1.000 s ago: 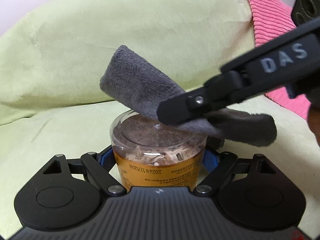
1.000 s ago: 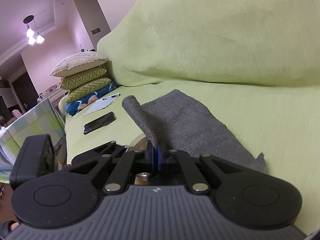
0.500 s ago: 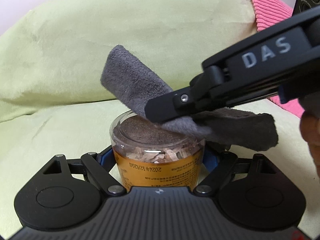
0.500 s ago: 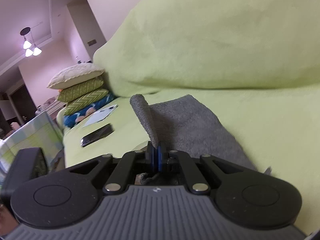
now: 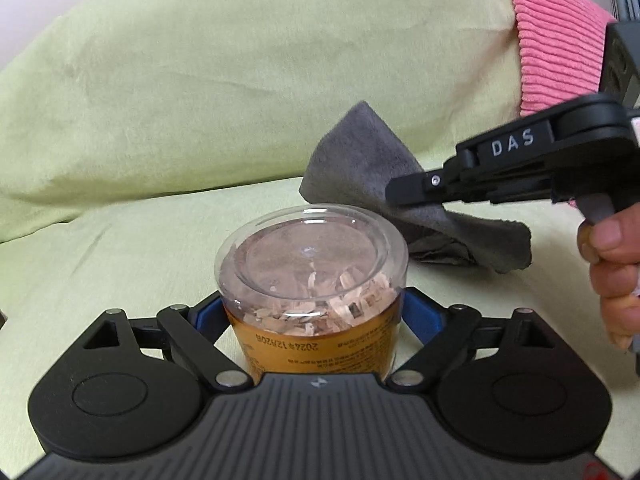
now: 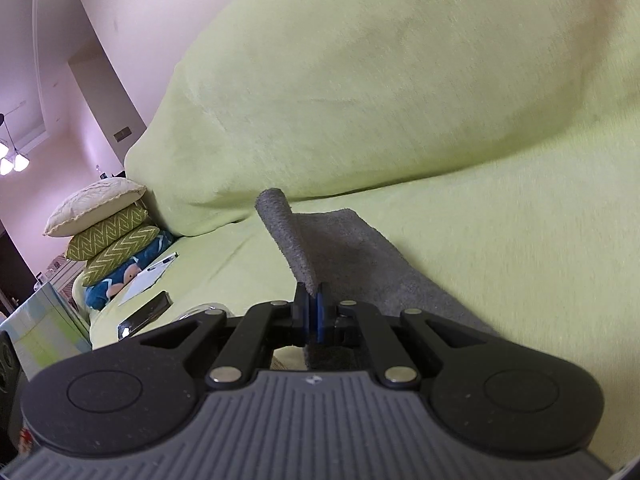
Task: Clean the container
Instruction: 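Rotate the jar in the left gripper while the right gripper wipes its side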
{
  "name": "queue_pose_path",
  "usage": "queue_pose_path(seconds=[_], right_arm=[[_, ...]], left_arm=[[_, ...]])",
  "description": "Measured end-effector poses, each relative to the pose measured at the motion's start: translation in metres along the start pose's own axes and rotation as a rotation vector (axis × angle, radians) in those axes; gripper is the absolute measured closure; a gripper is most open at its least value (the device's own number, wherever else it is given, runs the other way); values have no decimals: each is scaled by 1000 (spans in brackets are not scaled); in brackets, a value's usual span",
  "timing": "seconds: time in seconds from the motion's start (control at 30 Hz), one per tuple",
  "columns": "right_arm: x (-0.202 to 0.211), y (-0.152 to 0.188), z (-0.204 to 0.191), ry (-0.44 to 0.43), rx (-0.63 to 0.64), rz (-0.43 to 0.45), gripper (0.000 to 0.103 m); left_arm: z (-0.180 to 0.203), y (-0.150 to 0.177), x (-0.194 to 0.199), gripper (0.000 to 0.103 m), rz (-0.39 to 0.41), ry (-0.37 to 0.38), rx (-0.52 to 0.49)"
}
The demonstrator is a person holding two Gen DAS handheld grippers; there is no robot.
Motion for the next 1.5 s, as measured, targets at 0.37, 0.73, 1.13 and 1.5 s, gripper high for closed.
queue_pose_path(seconds=[0.37,0.73,1.13,1.5], right_arm=[[-3,-4,8,-9,-25,-9,101],[-8,-17,33,15,-69,35,101],[-3,-16,38,-13,-138,20,101],[-8,-4,23,-20,-113,-8,101]], left_arm=[[41,-29,-69,18,50,2,58],[19,-59,-78,19,220,-42,91],[10,51,7,19,74,-9,84],[-7,60,19,13,-81,50,106]])
Point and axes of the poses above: each gripper's, at about its wrist camera, not at the fingertips, and x roughly against the way its jaws point, z to its right, y to its underside, the point moved 9 cm from there along -x, roughly the way its jaws point, and after that the axes turned 11 degrees about y, right-handed, at the moved point
